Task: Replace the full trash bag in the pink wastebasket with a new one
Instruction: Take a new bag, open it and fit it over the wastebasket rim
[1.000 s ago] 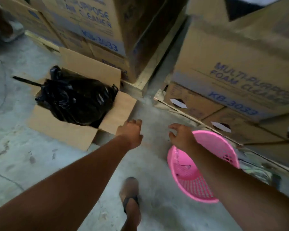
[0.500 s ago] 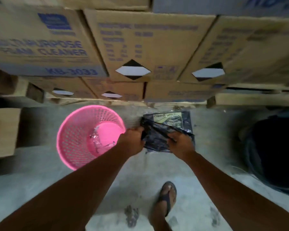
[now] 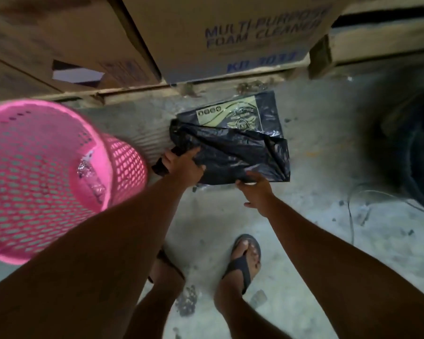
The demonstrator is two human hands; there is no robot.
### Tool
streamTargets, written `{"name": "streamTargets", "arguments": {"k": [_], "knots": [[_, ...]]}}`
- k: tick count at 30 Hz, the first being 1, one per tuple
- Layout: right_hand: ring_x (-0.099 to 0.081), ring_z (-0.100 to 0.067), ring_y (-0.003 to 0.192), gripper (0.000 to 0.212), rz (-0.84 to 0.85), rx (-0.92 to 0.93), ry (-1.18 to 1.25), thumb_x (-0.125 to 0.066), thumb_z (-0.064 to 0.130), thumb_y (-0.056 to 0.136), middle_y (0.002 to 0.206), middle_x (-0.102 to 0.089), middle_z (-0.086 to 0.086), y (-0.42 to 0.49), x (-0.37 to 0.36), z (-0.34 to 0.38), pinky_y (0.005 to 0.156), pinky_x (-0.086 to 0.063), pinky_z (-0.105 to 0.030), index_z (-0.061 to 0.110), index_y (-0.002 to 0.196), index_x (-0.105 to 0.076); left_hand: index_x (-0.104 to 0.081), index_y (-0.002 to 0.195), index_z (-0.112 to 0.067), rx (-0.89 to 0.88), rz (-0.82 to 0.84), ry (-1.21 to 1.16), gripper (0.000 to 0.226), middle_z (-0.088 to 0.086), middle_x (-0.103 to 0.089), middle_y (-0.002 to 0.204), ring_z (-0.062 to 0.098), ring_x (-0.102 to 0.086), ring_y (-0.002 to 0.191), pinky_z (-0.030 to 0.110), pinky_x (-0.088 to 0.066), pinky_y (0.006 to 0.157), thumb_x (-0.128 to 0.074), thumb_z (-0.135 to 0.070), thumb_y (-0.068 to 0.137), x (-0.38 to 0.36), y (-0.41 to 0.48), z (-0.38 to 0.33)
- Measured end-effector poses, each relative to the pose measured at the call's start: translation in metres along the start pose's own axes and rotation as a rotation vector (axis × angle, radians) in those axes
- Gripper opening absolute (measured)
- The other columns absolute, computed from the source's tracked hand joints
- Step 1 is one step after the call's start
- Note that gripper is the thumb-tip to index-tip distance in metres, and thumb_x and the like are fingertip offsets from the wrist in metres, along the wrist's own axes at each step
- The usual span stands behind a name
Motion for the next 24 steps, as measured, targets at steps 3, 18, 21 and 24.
{"name": "streamTargets", "arguments": {"k": [3, 18, 21, 24], "knots": [[-0.060, -0.016, 0.093, 0.057, 0.008, -0.007, 0.094, -0.076, 0.025, 0.084, 0.119, -0.058, 0.003, 0.042, -0.018, -0.016, 0.068, -0.060, -0.036, 0.038, 0.134, -0.053, -0.028, 0.145, -0.046, 0.013, 0.079, 0.008, 0.066, 0.023, 0.010, 0.159, 0.049, 0.009, 0.143, 0.055, -0.005, 0.118, -0.061, -0.049, 0.088, -0.033, 0.035, 0.018], [-0.065, -0.029, 0.110, 0.038, -0.066, 0.201, 0.347, -0.063, -0.003, 0.089, 0.127, -0.063, -0.013, 0.012, -0.005, 0.007, 0.078, -0.061, -0.032, 0.018, 0.120, -0.067, -0.044, 0.142, -0.011, -0.202, 0.003, -0.346, 0.068, 0.013, -0.049, 0.143, 0.027, -0.043, 0.134, 0.009, -0.019, 0.101, -0.075, -0.014, 0.081, -0.003, -0.015, 0.003], [-0.065, -0.021, 0.099, 0.039, -0.051, 0.265, 0.385, -0.062, -0.005, 0.090, 0.113, -0.066, -0.006, -0.059, 0.007, 0.040, 0.073, -0.061, -0.024, 0.013, 0.125, -0.064, -0.044, 0.143, -0.012, -0.240, -0.055, -0.354, 0.069, 0.012, -0.049, 0.144, 0.025, -0.044, 0.133, 0.008, -0.019, 0.100, -0.075, -0.016, 0.081, 0.045, -0.068, -0.010], [-0.066, -0.017, 0.096, 0.040, -0.008, 0.309, 0.452, -0.062, -0.005, 0.091, 0.108, -0.067, -0.004, -0.144, 0.016, 0.077, 0.074, -0.061, -0.025, 0.009, 0.128, -0.062, -0.044, 0.142, -0.014, -0.286, -0.115, -0.371, 0.072, 0.015, -0.056, 0.135, 0.028, -0.051, 0.125, 0.024, -0.031, 0.108, -0.077, -0.020, 0.078, 0.107, -0.132, -0.014]]}}
Point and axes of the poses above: each hand's wrist, its own y-axis towards the middle knuckle, its own x-axis out of the back of the hand, z = x × y, the point moved 6 cm from there along y, towards the middle knuckle
